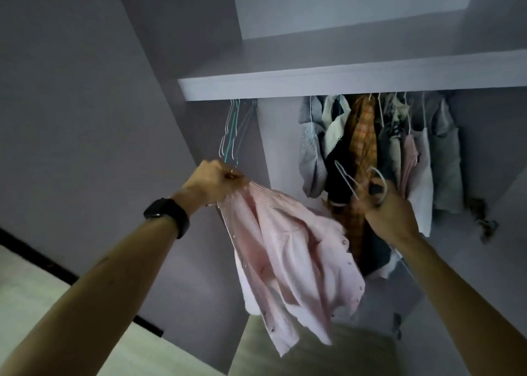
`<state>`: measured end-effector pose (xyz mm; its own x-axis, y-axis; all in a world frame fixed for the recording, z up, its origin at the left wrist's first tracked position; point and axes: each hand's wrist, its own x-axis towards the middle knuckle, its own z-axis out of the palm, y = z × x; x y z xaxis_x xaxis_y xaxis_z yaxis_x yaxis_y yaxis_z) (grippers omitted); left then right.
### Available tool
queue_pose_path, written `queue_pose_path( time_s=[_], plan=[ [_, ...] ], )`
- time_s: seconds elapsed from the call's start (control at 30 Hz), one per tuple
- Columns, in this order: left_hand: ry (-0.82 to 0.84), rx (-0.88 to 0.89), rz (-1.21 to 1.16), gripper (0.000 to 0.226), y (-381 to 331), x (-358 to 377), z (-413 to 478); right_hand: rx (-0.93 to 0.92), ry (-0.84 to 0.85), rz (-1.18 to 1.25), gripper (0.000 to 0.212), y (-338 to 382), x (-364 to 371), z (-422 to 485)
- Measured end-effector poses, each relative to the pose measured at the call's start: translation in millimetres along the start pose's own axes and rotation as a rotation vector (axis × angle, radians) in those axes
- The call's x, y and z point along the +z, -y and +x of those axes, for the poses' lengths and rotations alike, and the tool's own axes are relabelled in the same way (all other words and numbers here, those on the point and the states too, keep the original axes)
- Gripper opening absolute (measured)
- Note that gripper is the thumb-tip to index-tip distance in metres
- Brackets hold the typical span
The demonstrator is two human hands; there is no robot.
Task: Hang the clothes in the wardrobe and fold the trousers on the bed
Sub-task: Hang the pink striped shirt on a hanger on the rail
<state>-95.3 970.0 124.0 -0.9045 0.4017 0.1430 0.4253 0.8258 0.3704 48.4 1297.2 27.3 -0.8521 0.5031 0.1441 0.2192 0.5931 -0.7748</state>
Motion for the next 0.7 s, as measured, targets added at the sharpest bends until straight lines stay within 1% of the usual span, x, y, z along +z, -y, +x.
queue_pose_path(
  time_s=[0.07, 0.13, 0.17, 0.2, 0.27, 0.3, 0.37, 0.43, 0.5, 0.57, 0.6, 0.63, 0.67, 0.7],
  plan=[
    [0.044, 0.013, 0.116, 0.014, -6, 9, -1, -0.038, -0.023, 0.220, 0.019, 13, 0, -25],
    [0.081, -0.012, 0.169, 0.016, -5, 19, -6, -0.049, 0.028, 0.463, 0.009, 23, -1, -57],
    [0.089, -0.022, 0.177, 0.017, -5, 23, -8, -0.057, 0.073, 0.522, 0.012, 24, -2, -70],
    [0.092, -0.030, 0.170, 0.018, -3, 26, -10, -0.084, 0.134, 0.534, 0.019, 25, -1, -81],
    [0.085, -0.026, 0.109, 0.014, -1, 29, -14, -0.130, 0.255, 0.482, 0.028, 27, 6, -93],
    [0.082, -0.005, 0.081, 0.012, -3, 30, -15, -0.132, 0.287, 0.441, 0.027, 27, 10, -94],
    [0.079, 0.035, 0.047, 0.010, -12, 33, -17, -0.194, 0.297, 0.309, 0.024, 33, 20, -91],
    [0.060, 0.040, 0.012, 0.010, -23, 34, -17, -0.245, 0.300, 0.233, 0.021, 39, 33, -88],
    [0.053, 0.023, -0.048, 0.010, -30, 34, -16, -0.248, 0.235, 0.178, 0.018, 42, 46, -82],
    [0.083, 0.020, -0.104, 0.008, -36, 35, -20, -0.246, 0.199, 0.080, 0.026, 45, 58, -76],
    [0.100, 0.027, -0.135, 0.006, -39, 38, -22, -0.249, 0.221, 0.051, 0.030, 48, 63, -73],
    [0.115, 0.044, -0.173, 0.003, -44, 39, -25, -0.240, 0.258, 0.063, 0.030, 51, 67, -70],
    [0.131, 0.064, -0.205, 0.006, -48, 41, -28, -0.197, 0.297, 0.107, 0.029, 55, 72, -65],
    [0.154, 0.084, -0.238, 0.008, -52, 43, -32, -0.115, 0.315, 0.178, 0.027, 57, 76, -60]
  ],
)
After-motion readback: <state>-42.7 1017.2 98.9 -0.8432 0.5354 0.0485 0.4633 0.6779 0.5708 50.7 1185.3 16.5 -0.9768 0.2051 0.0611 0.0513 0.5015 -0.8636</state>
